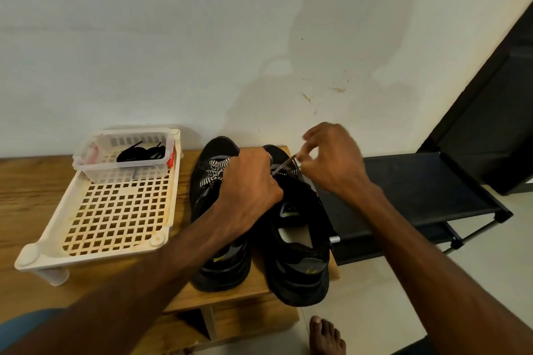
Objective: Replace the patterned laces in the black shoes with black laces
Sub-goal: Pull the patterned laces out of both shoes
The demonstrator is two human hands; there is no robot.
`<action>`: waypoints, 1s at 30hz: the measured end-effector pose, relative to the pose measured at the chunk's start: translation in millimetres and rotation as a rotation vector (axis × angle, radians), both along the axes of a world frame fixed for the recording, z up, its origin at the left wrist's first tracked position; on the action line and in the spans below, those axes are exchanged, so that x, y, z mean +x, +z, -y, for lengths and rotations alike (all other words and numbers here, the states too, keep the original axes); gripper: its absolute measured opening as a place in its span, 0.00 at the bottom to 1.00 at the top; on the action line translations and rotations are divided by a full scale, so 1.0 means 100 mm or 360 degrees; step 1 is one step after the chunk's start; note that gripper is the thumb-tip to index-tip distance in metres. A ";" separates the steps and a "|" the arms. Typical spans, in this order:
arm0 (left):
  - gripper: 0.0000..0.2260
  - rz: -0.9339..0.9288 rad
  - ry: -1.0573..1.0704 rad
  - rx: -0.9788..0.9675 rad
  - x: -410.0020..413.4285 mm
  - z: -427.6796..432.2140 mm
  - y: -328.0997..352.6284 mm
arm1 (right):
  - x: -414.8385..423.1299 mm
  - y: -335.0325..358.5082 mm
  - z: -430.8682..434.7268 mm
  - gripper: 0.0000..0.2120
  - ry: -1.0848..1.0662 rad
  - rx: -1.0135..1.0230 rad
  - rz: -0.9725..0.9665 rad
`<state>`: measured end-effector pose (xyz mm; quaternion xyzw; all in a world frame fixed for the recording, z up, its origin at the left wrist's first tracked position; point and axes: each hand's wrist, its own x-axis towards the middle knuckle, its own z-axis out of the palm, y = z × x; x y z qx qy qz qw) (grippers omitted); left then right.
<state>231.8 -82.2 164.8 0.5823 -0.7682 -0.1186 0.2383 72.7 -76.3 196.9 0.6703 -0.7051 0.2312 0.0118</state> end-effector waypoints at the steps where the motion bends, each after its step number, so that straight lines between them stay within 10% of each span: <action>1: 0.05 0.0000 0.0007 0.0002 0.00 0.01 0.00 | -0.09 0.07 -0.03 0.02 -0.0098 -0.0117 0.0143; 5: 0.03 -0.0002 0.0020 0.0005 0.03 0.03 -0.03 | -0.38 0.13 -0.09 0.04 -0.0366 -0.0253 0.0449; 11: 0.04 0.0017 -0.0004 -0.0021 0.03 0.02 -0.02 | -0.02 -0.10 -0.05 0.19 0.0251 0.0004 0.0170; 21: 0.06 0.0027 -0.0034 -0.0010 0.04 -0.01 0.01 | 0.29 -0.16 0.04 0.07 0.0321 0.0209 -0.0185; 30: 0.07 -0.0026 0.0037 -0.0063 -0.03 -0.02 0.04 | -0.19 0.03 -0.04 0.02 -0.0059 -0.0787 0.0621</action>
